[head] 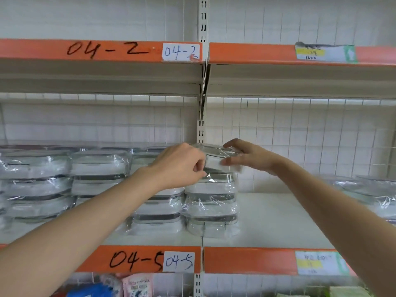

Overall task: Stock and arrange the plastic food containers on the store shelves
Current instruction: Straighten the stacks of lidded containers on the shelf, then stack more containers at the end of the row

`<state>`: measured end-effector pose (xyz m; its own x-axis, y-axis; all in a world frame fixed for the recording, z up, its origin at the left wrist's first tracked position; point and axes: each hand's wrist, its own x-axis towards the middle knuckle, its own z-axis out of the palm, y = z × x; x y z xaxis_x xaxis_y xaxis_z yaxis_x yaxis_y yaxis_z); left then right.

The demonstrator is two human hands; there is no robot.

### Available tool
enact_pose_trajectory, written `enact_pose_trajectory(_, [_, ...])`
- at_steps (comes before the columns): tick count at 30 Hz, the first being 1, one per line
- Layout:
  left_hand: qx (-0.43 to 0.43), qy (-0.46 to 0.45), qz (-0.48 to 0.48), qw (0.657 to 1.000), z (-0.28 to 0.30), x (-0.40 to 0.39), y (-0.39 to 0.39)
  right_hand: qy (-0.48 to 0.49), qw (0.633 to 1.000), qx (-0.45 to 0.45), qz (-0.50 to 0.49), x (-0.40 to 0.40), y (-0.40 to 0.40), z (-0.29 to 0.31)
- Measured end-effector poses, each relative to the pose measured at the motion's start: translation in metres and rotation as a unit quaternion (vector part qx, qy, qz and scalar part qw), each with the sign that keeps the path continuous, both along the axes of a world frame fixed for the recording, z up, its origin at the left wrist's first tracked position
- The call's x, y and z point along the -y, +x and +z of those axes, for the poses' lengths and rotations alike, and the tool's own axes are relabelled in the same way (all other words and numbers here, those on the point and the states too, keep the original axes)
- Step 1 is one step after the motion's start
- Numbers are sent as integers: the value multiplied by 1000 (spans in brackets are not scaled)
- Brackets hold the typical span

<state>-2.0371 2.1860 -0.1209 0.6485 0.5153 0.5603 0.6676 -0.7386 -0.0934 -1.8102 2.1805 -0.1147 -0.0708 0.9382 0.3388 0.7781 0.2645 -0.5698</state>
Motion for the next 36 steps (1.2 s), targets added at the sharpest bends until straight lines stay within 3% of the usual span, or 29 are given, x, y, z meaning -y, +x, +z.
enact_pose_trajectory(3, [-5,-12,5,1000,-3,4,-1,-20,996,91,0,-7,-13,-1])
enact_pose_trajectory(7, [-19,-16,-16,1000,-10,13,18,-5,998,67,6,5,-1,-4])
enact_pose_trajectory(13, [-20,-32,-72,997,-23,24,80,-6,991,81,-106,41,66,-15])
enact_pose_trajectory(16, [-25,-47,-90,994,-40,26,117,-2,965,170,-198,63,114,-28])
enact_pose_trajectory(19, [-31,-71,-103,992,-67,23,151,-53,914,250,-314,86,164,-43])
enact_pose_trajectory(22, [-36,-103,-111,988,-97,16,175,-109,876,258,-393,106,193,-63])
enact_pose_trajectory(26, [-41,-134,-110,984,-127,1,187,-117,856,264,-428,112,196,-90])
enact_pose_trajectory(31, [55,-184,-156,969,-137,-9,189,-87,822,316,-466,114,180,-90])
enact_pose_trajectory(36, [30,-180,-187,965,-137,-13,184,-54,826,291,-480,110,155,-93])
